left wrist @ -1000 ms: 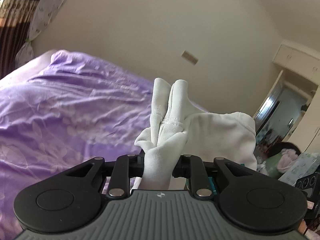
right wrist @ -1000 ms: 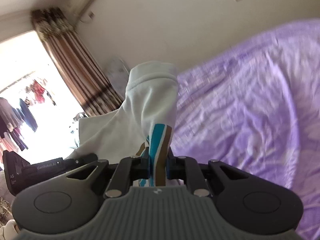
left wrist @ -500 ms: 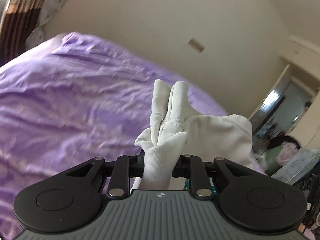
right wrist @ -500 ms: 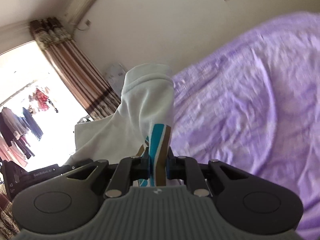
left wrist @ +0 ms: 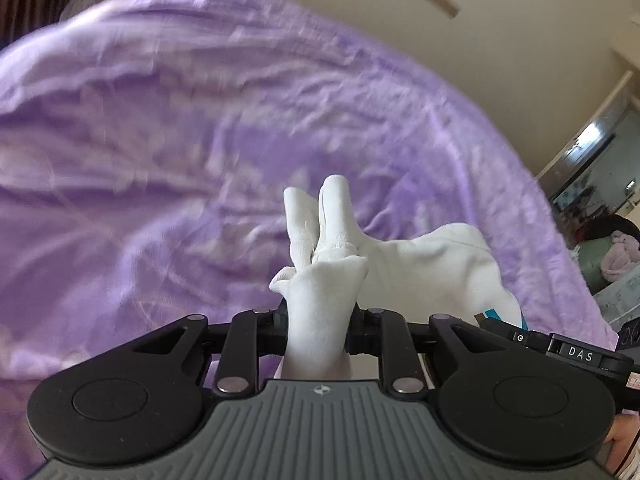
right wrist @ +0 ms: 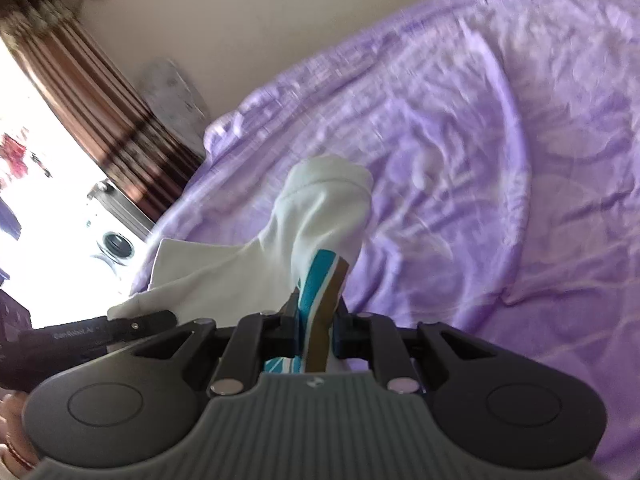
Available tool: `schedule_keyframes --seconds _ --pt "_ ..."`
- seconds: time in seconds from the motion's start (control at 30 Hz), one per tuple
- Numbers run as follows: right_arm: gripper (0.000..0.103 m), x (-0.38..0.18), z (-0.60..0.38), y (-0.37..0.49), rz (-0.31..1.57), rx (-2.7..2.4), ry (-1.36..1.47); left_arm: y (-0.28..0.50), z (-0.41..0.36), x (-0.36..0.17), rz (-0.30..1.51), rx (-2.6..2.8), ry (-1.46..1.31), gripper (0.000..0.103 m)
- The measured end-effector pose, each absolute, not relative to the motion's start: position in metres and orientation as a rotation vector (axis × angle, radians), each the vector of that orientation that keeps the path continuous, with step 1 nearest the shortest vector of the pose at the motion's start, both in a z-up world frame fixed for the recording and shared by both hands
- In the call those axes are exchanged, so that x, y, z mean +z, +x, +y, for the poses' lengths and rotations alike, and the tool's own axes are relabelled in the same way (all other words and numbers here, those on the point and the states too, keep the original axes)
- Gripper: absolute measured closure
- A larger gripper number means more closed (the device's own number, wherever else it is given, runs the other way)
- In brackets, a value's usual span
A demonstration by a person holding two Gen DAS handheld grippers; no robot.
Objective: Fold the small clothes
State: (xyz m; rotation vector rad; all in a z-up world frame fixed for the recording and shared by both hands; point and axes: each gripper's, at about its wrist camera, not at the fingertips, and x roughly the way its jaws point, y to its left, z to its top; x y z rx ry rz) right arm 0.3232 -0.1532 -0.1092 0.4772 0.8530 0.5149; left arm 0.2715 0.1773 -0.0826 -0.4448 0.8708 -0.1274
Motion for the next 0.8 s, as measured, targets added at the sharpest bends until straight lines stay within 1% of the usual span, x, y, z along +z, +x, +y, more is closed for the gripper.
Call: schedule_keyframes --seconds 0.07,0.17,0.2,0.27,0.3,0.33,0.53,0.67,0.8 --pt "0.093 -0.128 -0.15 0.339 0.907 0.492 0.474 0.278 0.182 -0.096 0.904 -0.112 -0.446 0.077" --pt "0.092 -0.145 -0.148 0.347 0.962 0.462 0.461 0.279 0.191 -0.108 0.932 -0.089 -0.462 0.071" --pt "0.089 -0.149 -0.15 0.349 0.971 0.452 0.459 0.277 0.196 -0.109 0.931 -0.082 -0.471 0.068" --pt "0.086 -0.152 -0.154 0.35 0.981 0.433 0.461 0.272 0.203 -0.105 0.924 -0.07 -0.472 0.066" --pt "0.081 -0.152 -0.156 0.349 0.983 0.421 0.453 0.268 0.204 -0.101 0.911 -0.06 -0.456 0.065" --pt "0.079 -0.151 -0.157 0.347 0.983 0.403 0.442 0.263 0.205 -0.095 0.896 -0.041 -0.44 0.065" --pt "0.078 -0.121 -0.167 0.32 0.931 0.342 0.345 0.231 0.195 -0.061 0.849 0.011 -0.361 0.067" --pt "0.077 -0.096 -0.164 0.279 0.895 0.407 0.284 0.19 0.167 -0.041 0.823 -0.044 -0.33 0.067" --pt "0.076 -0.08 -0.152 0.224 0.863 0.47 0.192 0.142 0.136 -0.031 0.804 -0.112 -0.281 0.071"
